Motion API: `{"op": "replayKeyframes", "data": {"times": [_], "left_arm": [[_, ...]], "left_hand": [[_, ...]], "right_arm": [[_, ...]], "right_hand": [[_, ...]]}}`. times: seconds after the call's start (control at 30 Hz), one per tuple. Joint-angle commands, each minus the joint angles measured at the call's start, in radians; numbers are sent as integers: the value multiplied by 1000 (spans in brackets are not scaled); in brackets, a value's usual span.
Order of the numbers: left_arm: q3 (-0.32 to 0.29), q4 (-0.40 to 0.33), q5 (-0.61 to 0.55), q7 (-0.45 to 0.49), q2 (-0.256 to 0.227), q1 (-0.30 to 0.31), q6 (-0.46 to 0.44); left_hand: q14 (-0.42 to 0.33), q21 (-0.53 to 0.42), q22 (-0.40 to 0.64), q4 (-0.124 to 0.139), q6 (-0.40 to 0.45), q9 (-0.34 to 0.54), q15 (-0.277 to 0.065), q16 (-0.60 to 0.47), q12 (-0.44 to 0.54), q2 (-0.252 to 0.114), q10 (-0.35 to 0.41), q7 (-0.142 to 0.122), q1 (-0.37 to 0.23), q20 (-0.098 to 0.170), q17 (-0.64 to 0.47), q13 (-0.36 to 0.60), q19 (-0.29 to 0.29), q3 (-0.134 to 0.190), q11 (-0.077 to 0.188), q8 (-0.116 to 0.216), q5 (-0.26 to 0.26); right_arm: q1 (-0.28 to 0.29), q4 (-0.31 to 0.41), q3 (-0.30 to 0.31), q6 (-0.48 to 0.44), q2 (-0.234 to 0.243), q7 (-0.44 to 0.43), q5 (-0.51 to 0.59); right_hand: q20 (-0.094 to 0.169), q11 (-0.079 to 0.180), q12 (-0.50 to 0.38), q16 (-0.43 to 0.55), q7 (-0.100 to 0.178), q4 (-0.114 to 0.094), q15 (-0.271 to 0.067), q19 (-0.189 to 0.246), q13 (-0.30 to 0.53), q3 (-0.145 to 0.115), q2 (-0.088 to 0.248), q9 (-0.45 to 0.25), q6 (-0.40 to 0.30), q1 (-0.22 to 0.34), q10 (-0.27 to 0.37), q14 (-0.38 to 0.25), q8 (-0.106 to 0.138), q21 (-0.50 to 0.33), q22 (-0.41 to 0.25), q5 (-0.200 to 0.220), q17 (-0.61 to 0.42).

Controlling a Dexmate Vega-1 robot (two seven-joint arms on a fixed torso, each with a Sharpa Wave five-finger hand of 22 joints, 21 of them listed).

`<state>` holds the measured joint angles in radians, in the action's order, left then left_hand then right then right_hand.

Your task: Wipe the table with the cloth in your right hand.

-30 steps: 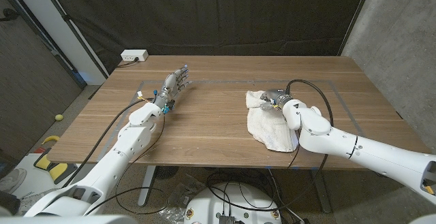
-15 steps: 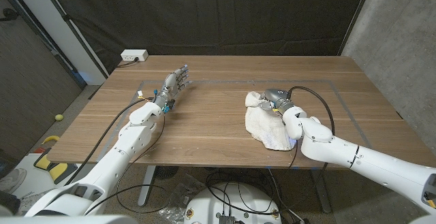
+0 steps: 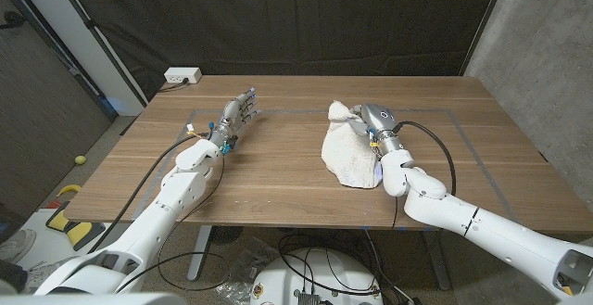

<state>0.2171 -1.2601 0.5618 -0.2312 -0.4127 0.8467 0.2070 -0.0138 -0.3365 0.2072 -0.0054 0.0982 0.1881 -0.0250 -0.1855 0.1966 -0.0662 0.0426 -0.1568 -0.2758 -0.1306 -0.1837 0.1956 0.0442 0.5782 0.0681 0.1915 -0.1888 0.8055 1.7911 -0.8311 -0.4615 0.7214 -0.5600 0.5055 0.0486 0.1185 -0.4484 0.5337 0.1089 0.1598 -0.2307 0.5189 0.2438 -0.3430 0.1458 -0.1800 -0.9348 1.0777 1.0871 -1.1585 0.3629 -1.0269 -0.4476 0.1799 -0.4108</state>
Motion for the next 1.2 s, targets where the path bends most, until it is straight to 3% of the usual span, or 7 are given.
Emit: {"op": "replayKeyframes", "data": {"times": [0.03, 0.33, 1.2], "left_arm": [[-8, -17, 6, 6, -4, 17, 5], [-13, -23, 10, 10, -5, 25, 12], [-29, -80, 17, 53, -20, 74, 11]], "left_hand": [[3, 3, 1, 1, -6, 3, -4, -4, 6, -2, 1, 1, 5, -2, -4, 1, -5, -5, 0, 3, -4], [4, 3, 2, 2, -5, 3, -4, -4, 7, -2, 0, 1, 6, -2, -4, 1, -5, -6, 0, 4, -4], [2, 3, 2, 3, -3, 3, -4, -4, 8, 0, 1, 2, 10, 0, -4, 1, -6, -8, -3, 5, -5]], "right_arm": [[-30, -124, 20, 169, -96, -249, 14], [-91, -205, -9, 206, -139, -259, 37], [-295, -531, -102, 291, -276, -212, 62]], "right_hand": [[127, -7, -5, 5, 8, -5, -6, -10, 9, 3, 7, -18, -64, 11, 12, 3, 8, -18, -5, 8, -13], [126, -7, -9, 12, 7, -6, -6, -18, 20, 8, 4, -19, -77, 19, 23, -1, 6, -41, -9, 11, -29], [132, -4, -2, -2, 22, -13, -5, -56, 44, 22, -1, -20, -85, 25, 13, 30, -7, -87, -15, 15, -55]]}}
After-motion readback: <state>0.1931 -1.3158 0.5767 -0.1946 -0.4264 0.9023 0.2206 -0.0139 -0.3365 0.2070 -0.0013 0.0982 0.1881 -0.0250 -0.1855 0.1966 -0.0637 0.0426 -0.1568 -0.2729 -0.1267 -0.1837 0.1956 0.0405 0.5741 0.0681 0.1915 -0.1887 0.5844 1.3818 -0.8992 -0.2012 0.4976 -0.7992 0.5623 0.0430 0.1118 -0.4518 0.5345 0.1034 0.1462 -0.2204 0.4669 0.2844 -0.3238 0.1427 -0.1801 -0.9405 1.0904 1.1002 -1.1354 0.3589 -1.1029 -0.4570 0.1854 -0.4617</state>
